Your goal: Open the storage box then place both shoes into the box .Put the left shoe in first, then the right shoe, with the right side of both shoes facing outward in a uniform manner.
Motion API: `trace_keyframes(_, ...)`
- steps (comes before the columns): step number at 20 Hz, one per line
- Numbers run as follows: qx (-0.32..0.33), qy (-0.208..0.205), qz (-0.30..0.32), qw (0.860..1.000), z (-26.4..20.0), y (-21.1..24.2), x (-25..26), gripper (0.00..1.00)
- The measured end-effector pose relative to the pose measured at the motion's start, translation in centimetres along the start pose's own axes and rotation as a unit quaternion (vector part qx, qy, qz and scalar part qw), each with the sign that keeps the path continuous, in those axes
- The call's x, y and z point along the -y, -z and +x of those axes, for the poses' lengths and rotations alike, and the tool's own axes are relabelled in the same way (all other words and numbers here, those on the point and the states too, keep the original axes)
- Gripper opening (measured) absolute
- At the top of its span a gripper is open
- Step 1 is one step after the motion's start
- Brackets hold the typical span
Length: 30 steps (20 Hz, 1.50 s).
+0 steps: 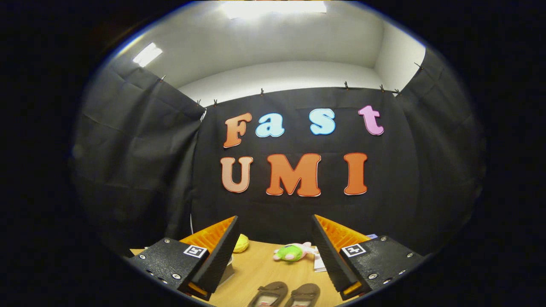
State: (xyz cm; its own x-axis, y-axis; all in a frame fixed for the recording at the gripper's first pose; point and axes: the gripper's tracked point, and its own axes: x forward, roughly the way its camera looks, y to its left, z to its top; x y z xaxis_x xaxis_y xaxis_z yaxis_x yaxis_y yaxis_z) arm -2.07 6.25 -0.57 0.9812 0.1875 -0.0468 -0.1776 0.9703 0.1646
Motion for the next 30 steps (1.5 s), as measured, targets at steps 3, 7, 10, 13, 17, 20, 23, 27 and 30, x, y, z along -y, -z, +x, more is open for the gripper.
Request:
trace_keyframes(3, -0.017, -0.034, 0.018, 0.999, 0.6, 1.4, -2.6, 0.99)
trace_keyframes(7, -0.073, -0.071, 0.056, 0.993, 1.1, 5.3, -6.0, 0.99)
trace_keyframes(10, -0.107, -0.103, 0.089, 0.985, 1.7, 7.3, -8.4, 0.99)
trace_keyframes(13, -0.149, -0.139, 0.122, 0.971, 2.2, 9.9, -10.8, 0.99)
trace_keyframes(17, -0.232, -0.175, 0.174, 0.941, 2.8, 14.8, -13.6, 1.00)
trace_keyframes(20, -0.277, -0.178, 0.215, 0.919, 3.4, 17.9, -14.5, 1.00)
trace_keyframes(23, -0.315, -0.178, 0.275, 0.891, 4.5, 20.8, -15.0, 1.00)
trace_keyframes(27, -0.341, -0.173, 0.301, 0.873, 5.5, 23.5, -15.5, 1.00)
trace_keyframes(30, -0.365, -0.172, 0.319, 0.858, 5.9, 25.5, -15.9, 1.00)
